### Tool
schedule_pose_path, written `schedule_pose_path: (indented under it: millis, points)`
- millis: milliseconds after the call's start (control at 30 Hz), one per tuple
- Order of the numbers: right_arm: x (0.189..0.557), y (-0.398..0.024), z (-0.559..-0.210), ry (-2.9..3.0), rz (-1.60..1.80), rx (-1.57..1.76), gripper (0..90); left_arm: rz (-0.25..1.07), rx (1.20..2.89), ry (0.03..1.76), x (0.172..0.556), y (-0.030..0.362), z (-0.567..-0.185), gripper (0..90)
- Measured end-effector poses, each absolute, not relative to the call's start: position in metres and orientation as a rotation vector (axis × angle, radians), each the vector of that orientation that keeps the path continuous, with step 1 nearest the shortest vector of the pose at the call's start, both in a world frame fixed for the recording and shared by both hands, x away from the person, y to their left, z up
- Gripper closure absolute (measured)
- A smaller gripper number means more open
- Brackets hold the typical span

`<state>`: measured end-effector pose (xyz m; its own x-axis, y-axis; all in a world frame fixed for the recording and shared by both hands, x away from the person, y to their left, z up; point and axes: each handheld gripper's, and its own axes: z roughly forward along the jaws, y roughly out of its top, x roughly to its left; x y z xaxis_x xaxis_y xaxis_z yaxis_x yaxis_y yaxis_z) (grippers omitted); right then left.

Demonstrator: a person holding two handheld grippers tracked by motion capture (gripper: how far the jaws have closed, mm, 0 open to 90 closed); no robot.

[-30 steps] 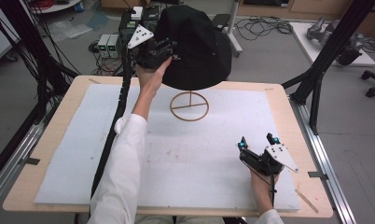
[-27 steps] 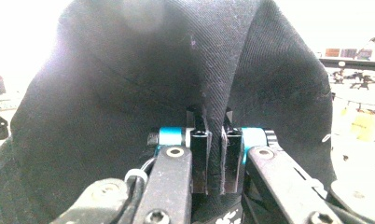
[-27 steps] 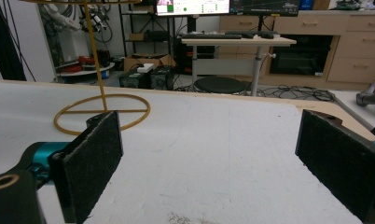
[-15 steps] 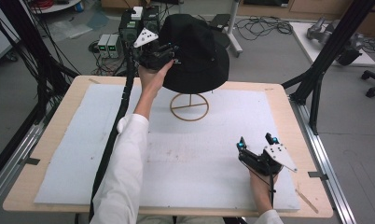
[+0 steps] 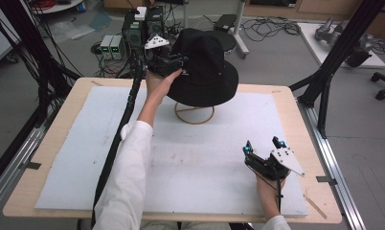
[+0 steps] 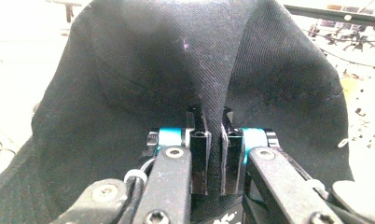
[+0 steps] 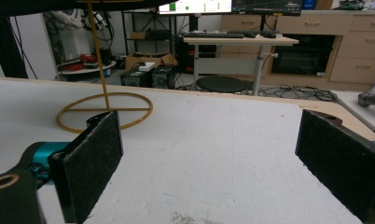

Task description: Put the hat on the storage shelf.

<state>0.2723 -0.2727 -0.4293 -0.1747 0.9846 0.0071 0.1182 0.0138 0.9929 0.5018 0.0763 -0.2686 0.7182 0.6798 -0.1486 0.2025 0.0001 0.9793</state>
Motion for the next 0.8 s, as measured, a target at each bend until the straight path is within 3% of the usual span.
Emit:
schedule_pose_path:
  millis: [400,633,800]
  points:
    - [0.272,-0.273,-0.429,1.431,1.275,1.205,6.6,0.414,1.589,0.765,0.502,0.082,-0.266,83.5]
    - [0.272,-0.273,-0.429,1.431,1.268,1.203,6.6,0.412,1.514,0.771,0.500,0.086,-0.262,54.0]
    - [0.271,-0.273,-0.429,1.431,1.268,1.206,6.6,0.422,1.488,0.768,0.498,0.090,-0.256,43.9]
